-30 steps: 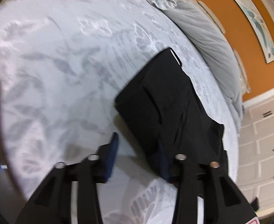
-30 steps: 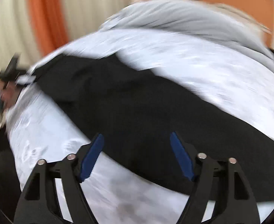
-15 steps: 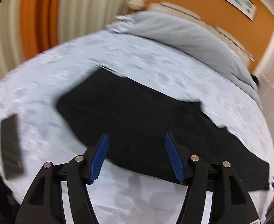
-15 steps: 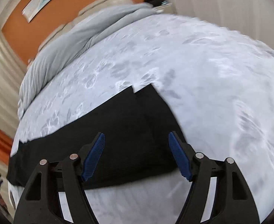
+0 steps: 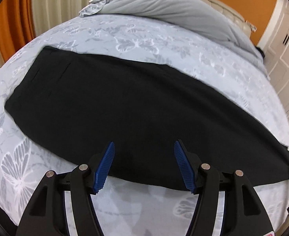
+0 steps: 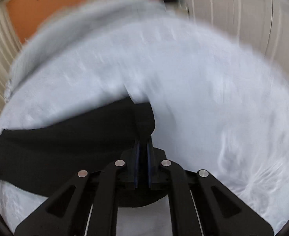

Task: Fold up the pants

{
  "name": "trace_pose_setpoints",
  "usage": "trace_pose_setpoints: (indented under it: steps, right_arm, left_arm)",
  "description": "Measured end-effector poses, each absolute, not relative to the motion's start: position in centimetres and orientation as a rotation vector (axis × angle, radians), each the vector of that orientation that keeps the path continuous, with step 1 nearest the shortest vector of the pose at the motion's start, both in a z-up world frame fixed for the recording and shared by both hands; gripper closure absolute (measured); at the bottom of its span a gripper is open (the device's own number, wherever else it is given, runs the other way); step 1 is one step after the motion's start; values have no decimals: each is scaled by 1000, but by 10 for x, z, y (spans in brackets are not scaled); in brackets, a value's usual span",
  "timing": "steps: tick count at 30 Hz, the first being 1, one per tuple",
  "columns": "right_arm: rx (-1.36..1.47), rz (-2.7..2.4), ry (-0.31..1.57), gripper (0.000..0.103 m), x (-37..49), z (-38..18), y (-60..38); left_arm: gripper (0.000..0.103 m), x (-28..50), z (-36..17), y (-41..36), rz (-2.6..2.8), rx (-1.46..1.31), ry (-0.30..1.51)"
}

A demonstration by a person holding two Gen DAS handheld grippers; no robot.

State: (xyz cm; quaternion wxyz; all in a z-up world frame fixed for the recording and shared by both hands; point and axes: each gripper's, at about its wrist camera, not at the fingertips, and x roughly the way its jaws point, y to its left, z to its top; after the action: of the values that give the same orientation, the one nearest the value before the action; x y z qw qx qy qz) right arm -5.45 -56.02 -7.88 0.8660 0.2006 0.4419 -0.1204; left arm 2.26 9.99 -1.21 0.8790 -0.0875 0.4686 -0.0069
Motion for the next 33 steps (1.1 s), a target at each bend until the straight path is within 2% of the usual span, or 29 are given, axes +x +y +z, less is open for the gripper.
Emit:
trace_pose_setpoints:
  steps: [2, 4, 5, 7, 13, 18, 19, 20, 21, 24, 26, 28, 29, 31, 33]
  right_arm:
    - [423, -246, 864, 83, -65, -72, -557]
    - [437, -267, 812, 81, -76, -55, -553]
    - [449, -244, 773, 69, -82, -46, -551]
    - [458, -257, 751, 51, -86, -36, -548]
    - [461, -158, 649, 51, -87, -1, -491]
    - [435, 75, 639, 47, -55, 8, -384]
    - [440, 138, 652, 47, -43, 6, -355]
    - [440, 171, 662, 47, -37, 4, -340]
    - [427, 216, 674, 47, -26, 3, -314]
    - [359, 245, 677, 47, -9, 8, -268]
    - [350, 288, 643, 47, -4, 16, -246]
    - [327, 292, 622, 43, -5, 16, -233]
    - [307, 279, 634, 41, -2, 10, -230]
    - [325, 240, 684, 41, 6, -10, -235]
    - [376, 185, 764, 41, 13, -31, -247]
  left_arm:
    - [43, 26, -25, 104, 14, -185, 1004]
    - [43, 25, -28, 112, 31, -197, 1008]
    - [43, 24, -27, 121, 45, -207, 998]
    - [43, 23, -23, 142, 82, -230, 980]
    - [39, 0, -3, 283, 267, -572, 918]
    - [41, 6, -33, 351, 257, -783, 987]
    - [45, 15, -42, 356, 217, -825, 1010]
    - [71, 26, -48, 360, 164, -861, 1013]
    - [90, 39, -50, 362, 154, -854, 1028]
    - [98, 66, -17, 366, 97, -777, 936]
    - [98, 68, 31, 362, 5, -716, 785]
    - [96, 67, 48, 361, 16, -644, 761]
    - [95, 71, 39, 361, 50, -597, 803]
    - [93, 85, -11, 368, 133, -519, 967]
    - [92, 81, -40, 375, 133, -554, 999]
